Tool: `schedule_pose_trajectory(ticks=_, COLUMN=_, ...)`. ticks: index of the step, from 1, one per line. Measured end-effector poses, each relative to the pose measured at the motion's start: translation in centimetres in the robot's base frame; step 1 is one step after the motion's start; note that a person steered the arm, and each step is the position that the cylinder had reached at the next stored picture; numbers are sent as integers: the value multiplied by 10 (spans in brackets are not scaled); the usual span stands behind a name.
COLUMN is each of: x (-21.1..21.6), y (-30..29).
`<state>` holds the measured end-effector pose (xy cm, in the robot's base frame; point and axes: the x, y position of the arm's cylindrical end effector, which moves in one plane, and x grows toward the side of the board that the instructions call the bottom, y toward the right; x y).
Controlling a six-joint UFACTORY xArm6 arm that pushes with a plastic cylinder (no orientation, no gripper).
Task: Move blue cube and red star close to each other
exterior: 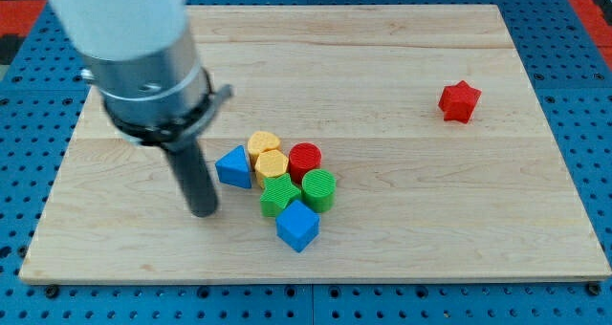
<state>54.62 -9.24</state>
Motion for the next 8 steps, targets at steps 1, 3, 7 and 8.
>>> schedule_pose_trajectory(ticks=1, x=4, y=53)
schedule_pose_trajectory(ticks=3, x=40, y=46)
schedule_pose_trajectory(ticks=7, x=-36, y=196)
schedule_pose_trajectory(ticks=8, x=-119, y=202)
